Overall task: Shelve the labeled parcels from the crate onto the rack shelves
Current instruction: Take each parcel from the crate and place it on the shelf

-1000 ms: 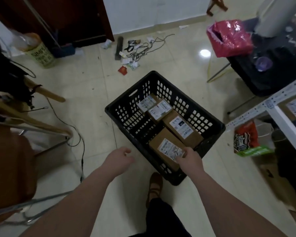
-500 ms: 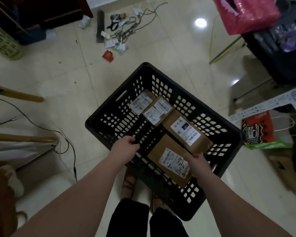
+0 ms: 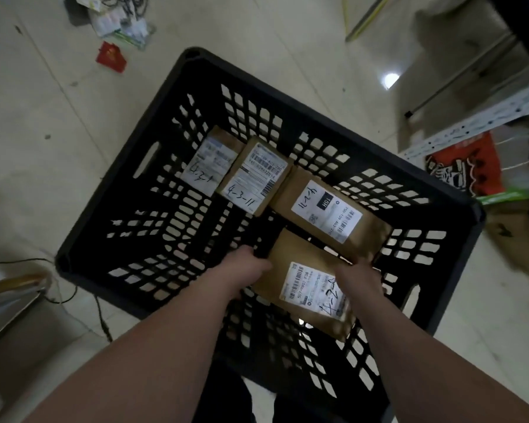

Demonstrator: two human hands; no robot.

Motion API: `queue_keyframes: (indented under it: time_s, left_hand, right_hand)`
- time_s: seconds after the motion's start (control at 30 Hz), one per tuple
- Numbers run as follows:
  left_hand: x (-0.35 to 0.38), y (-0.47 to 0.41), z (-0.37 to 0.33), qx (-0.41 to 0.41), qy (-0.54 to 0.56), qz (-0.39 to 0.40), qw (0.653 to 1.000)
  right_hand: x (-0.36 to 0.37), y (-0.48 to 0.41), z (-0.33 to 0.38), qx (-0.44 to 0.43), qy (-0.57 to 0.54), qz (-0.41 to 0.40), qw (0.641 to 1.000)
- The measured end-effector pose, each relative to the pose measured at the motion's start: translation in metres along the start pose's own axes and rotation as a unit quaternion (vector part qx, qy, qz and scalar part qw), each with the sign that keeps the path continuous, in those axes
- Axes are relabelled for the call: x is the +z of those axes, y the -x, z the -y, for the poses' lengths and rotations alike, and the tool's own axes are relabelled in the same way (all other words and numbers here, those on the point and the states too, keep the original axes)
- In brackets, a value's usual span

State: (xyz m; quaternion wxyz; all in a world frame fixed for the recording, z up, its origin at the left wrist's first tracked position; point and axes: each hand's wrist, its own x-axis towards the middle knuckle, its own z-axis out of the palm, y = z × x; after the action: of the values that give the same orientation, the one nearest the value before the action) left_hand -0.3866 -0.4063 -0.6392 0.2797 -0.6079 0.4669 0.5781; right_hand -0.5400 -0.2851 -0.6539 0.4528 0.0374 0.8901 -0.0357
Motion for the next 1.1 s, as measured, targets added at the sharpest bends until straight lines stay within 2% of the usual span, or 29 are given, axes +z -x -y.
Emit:
queue_keyframes:
  time_s: [0.13, 0.27, 0.47, 0.6, 0.67, 0.8, 0.9, 1.1]
  left_hand:
    - [0.022, -0.015, 0.010, -0.042, 0.080, 0.063, 0.994]
    - [0.015, -0.020, 0.012, -0.068, 0.154, 0.048, 0.985]
    - [-0.006, -0.005, 0.010, -0.073, 0.192, 0.026, 0.978]
    - [-0.012, 0.018, 0.009, -0.053, 0.212, -0.007, 0.976]
    - [-0.014, 0.031, 0.009, -0.046, 0.222, -0.010, 0.974]
    - [-0.019, 0.068, 0.003, -0.008, 0.233, -0.029, 0.972]
    - [-0.031, 0.101, -0.007, 0.042, 0.251, -0.067, 0.965]
    - [-0.064, 0.177, -0.046, 0.178, 0.263, -0.118, 0.941]
  right_hand:
    - [0.008, -0.007, -0.003, 0.006, -0.031, -0.036, 0.999]
    - [0.007, -0.010, -0.006, 0.008, -0.078, -0.047, 0.996]
    - [0.000, -0.002, -0.004, 0.027, -0.180, -0.059, 0.982]
    - [-0.020, 0.017, -0.001, 0.068, -0.344, 0.009, 0.936]
    - [-0.033, 0.031, -0.002, 0.055, -0.386, 0.053, 0.919]
    - [-0.063, 0.073, -0.008, -0.003, -0.420, 0.155, 0.894]
    - [-0.082, 0.106, -0.018, -0.044, -0.442, 0.193, 0.875]
    - [-0.110, 0.167, -0.029, -0.129, -0.522, 0.171, 0.825]
